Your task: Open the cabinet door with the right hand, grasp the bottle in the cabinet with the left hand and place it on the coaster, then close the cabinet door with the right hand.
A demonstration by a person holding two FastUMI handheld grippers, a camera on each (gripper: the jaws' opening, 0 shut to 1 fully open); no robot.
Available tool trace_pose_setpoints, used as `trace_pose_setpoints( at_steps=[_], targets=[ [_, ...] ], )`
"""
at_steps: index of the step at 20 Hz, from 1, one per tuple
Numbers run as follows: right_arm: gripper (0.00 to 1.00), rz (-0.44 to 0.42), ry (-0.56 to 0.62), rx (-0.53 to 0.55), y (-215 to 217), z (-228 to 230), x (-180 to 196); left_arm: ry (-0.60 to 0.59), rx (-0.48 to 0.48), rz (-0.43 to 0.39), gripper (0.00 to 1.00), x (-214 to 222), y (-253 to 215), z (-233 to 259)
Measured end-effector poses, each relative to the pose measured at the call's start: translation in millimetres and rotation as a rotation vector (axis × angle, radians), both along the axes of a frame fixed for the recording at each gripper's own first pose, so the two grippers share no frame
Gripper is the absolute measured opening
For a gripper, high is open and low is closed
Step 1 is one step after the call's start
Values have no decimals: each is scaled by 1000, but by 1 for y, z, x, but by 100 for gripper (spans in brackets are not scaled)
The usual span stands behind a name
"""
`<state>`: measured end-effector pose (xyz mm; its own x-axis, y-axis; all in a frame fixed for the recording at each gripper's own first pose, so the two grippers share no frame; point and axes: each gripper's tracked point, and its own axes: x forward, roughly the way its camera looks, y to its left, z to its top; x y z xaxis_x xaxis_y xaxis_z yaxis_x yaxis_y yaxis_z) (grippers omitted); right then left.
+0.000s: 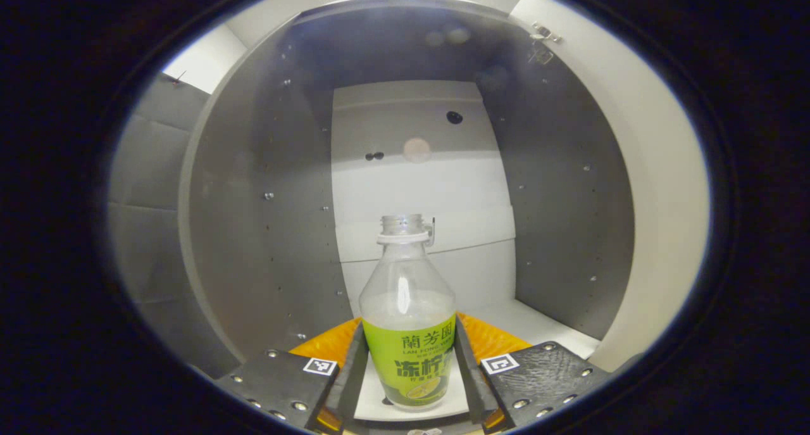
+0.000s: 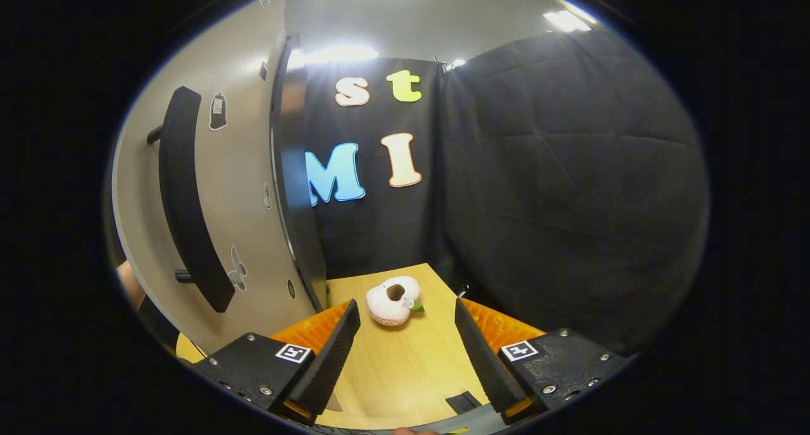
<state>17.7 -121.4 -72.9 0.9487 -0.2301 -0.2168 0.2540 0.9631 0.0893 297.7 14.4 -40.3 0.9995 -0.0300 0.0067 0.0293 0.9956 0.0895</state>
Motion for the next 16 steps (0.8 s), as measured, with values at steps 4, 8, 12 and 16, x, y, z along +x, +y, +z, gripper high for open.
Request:
trace_pose_setpoints(
  at_steps=[4, 8, 12, 16],
  targets=[
    [93, 55, 6, 14, -9, -3, -1, -20, 16, 11, 72, -33, -9, 17],
    [93, 125, 9, 23, -18, -6, 2, -60, 20, 40, 72, -78, -12, 33],
    [93, 210, 30, 33, -24, -17, 6, -83, 26, 123, 72, -123, -8, 37],
    [93, 295, 43, 30, -30, -32, 9, -70, 29, 200, 72, -168, -4, 28]
  ],
)
